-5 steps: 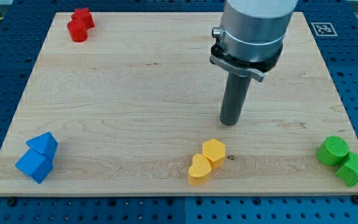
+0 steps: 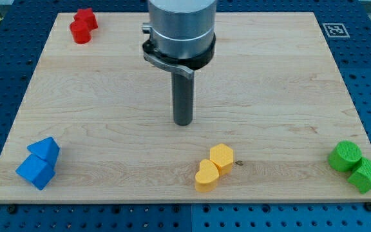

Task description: Place the arm in between the blue triangle and yellow hexagon

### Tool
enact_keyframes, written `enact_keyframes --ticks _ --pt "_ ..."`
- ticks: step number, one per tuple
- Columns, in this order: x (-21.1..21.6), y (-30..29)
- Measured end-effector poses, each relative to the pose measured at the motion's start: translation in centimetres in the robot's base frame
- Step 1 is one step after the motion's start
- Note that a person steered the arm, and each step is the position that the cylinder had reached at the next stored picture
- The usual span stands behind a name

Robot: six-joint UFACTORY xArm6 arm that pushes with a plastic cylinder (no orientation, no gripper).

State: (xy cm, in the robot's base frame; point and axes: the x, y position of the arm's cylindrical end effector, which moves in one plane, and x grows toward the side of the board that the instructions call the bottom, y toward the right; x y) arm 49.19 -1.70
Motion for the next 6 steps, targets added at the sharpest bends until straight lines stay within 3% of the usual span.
enact_keyframes --ticks 4,6 --pt "5.8 -5.5" --pt "3.3 -11.5"
